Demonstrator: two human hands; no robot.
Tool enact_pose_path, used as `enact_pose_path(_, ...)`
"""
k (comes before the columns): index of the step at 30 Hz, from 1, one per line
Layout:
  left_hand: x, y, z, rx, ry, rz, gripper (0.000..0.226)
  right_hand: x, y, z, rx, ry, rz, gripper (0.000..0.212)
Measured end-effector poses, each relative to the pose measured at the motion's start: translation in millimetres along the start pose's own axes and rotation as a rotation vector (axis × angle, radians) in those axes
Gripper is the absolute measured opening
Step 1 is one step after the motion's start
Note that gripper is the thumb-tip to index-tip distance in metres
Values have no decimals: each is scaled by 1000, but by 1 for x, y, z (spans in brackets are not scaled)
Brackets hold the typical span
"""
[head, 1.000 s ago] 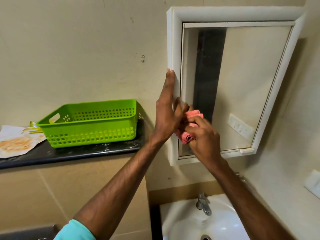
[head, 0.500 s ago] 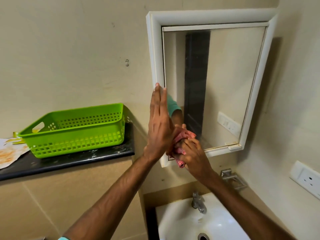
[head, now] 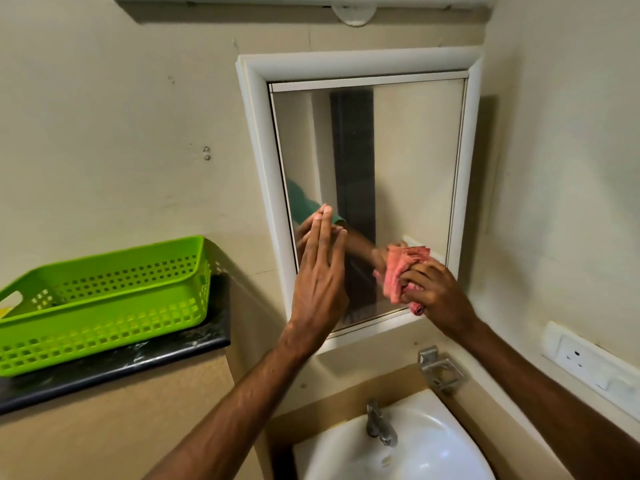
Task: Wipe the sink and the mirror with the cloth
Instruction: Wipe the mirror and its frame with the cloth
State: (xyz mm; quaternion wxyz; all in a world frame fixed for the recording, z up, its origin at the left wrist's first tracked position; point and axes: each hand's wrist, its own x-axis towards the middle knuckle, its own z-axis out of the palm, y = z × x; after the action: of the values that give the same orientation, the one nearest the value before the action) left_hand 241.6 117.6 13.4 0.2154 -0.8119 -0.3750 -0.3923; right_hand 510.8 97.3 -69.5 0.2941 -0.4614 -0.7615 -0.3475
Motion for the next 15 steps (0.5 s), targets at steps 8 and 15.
enact_pose_path(8, 0, 6, 9, -2, 22, -31, 79, -23, 43, -15, 77, 21, 472, 10)
enact_pose_path(15, -1, 1, 1, -39, -42, -17, 76, -34, -4, 12, 200, 123, 1106, 26)
